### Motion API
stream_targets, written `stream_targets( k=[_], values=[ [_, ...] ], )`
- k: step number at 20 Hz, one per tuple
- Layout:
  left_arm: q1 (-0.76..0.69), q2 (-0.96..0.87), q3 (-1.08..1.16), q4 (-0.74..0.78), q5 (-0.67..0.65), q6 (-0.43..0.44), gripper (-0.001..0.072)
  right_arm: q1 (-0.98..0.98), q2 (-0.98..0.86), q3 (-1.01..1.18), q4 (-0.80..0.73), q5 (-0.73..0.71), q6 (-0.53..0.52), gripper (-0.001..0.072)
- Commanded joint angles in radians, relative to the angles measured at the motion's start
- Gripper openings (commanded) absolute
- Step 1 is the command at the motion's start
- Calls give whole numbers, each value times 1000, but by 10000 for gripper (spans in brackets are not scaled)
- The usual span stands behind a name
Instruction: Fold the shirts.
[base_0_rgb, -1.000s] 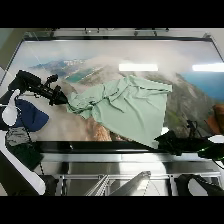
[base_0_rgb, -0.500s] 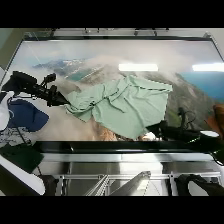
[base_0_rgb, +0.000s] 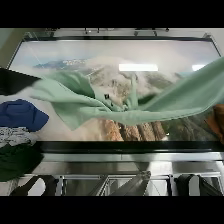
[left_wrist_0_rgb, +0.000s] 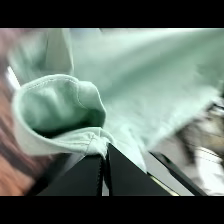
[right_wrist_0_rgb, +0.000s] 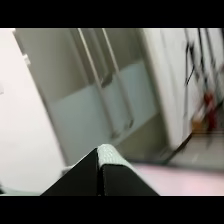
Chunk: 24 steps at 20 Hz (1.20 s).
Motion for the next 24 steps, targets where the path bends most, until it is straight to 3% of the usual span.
stream_targets(
  k=[1, 3, 5, 7, 10, 12, 15, 18, 21, 22, 23, 24],
  values=[
    [153, 265, 197, -50, -163, -35, 32, -38, 27, 274, -42, -161, -34, 17],
    [192, 230, 342, -47, -166, -45, 32, -38, -6, 336, -154, -203, 11, 17],
    [167, 127, 429, -43, -168, -92, 32, -38, -64, 332, -212, -157, 68, 16],
    [101, 0, 456, -3, -158, -130, 32, -24, -165, 309, -224, -72, 83, 16],
    [-36, -185, 394, 124, -212, -130, 32, 84, -304, 171, -270, -72, 70, 17],
    [-157, -325, 340, 229, -322, -90, 32, 235, -415, 26, -342, -195, 19, 17],
    [-295, -598, 373, 354, -483, -55, 32, 417, -610, -128, -384, -500, -59, 17],
    [-338, -940, 596, 362, -465, -63, 31, 489, -858, -115, -338, -676, -167, 17],
    [-323, -1183, 837, 360, -371, -124, 17, 480, -1031, -35, -293, -677, -203, 18],
    [-312, -1217, 885, 361, -340, -124, 19, 474, -1054, -10, -294, -661, -203, 53],
    [-294, -1228, 901, 360, -331, -132, 156, 461, -1065, 12, -294, -621, -203, 293],
    [-274, -1226, 900, 360, -332, -151, 399, 443, -1064, 31, -294, -575, -196, 462]
  ],
)
